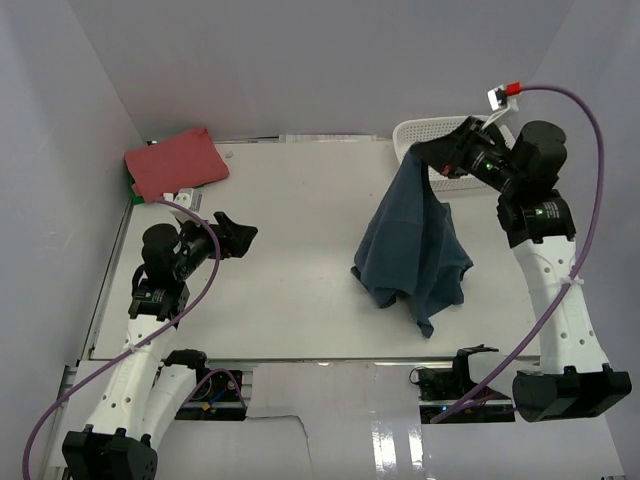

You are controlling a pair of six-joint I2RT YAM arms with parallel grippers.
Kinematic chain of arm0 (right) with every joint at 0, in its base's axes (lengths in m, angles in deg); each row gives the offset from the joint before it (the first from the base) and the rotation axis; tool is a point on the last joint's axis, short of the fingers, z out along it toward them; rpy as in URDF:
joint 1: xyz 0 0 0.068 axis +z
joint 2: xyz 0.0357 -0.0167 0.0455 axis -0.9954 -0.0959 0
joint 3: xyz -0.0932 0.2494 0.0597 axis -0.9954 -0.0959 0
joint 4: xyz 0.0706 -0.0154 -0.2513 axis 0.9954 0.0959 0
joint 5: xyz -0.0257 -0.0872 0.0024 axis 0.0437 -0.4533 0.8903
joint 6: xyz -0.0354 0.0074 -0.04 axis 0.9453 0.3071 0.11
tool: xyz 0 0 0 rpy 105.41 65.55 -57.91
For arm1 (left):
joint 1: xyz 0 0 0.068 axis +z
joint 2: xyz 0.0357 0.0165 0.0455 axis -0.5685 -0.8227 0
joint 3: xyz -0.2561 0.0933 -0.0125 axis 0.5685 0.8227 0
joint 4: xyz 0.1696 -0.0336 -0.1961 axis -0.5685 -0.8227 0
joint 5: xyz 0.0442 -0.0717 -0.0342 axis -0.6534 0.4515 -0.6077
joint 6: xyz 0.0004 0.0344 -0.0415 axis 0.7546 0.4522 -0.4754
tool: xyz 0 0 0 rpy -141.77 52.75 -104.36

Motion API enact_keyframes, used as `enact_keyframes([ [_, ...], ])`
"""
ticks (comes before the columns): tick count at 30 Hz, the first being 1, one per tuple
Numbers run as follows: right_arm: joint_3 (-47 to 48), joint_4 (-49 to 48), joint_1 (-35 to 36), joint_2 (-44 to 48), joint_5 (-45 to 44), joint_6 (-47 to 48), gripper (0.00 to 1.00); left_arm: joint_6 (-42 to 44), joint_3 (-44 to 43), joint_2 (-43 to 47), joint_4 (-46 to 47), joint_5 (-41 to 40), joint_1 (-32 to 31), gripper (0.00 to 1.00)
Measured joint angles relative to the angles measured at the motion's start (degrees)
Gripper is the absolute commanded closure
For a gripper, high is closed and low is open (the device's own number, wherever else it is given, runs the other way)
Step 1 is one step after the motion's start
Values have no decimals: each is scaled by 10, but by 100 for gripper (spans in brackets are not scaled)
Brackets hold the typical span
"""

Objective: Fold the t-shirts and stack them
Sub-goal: Move the tshirt to the center of the board

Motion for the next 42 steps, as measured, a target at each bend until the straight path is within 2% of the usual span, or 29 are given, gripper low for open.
enact_keyframes([
  [3, -77, 25, 4, 10, -27, 28, 92, 0, 0, 0, 4, 10, 0, 2],
  [7, -136, 90, 7, 34, -169, 76, 92, 0, 0, 0, 7, 16, 0, 2],
  [12, -130, 150, 7, 40, -409, 119, 92, 0, 0, 0, 7, 19, 0, 2],
  [14, -122, 165, 5, 39, -478, 132, 92, 0, 0, 0, 7, 20, 0, 2],
  [16, -108, 175, 4, 33, -512, 145, 92, 0, 0, 0, 7, 20, 0, 2],
  [20, -65, 178, 1, -12, -469, 163, 92, 0, 0, 0, 7, 23, 0, 2],
  [26, -48, 154, 17, -113, -280, 163, 92, 1, 0, 2, 7, 24, 0, 2],
  [33, 34, 156, 139, -224, -163, 197, 92, 3, 0, 6, 7, 24, 0, 2],
  [37, 93, 155, 182, -255, -114, 216, 92, 3, 0, 7, 7, 24, 0, 2],
  [38, 108, 155, 186, -263, -105, 219, 83, 3, 0, 7, 7, 24, 0, 2],
  [39, 124, 155, 189, -272, -98, 222, 63, 3, 0, 8, 7, 24, 0, 2],
  [41, 162, 156, 193, -298, -92, 226, 38, 4, 0, 9, 7, 24, 0, 2],
  [42, 182, 156, 194, -314, -94, 227, 35, 4, 0, 9, 7, 24, 0, 2],
])
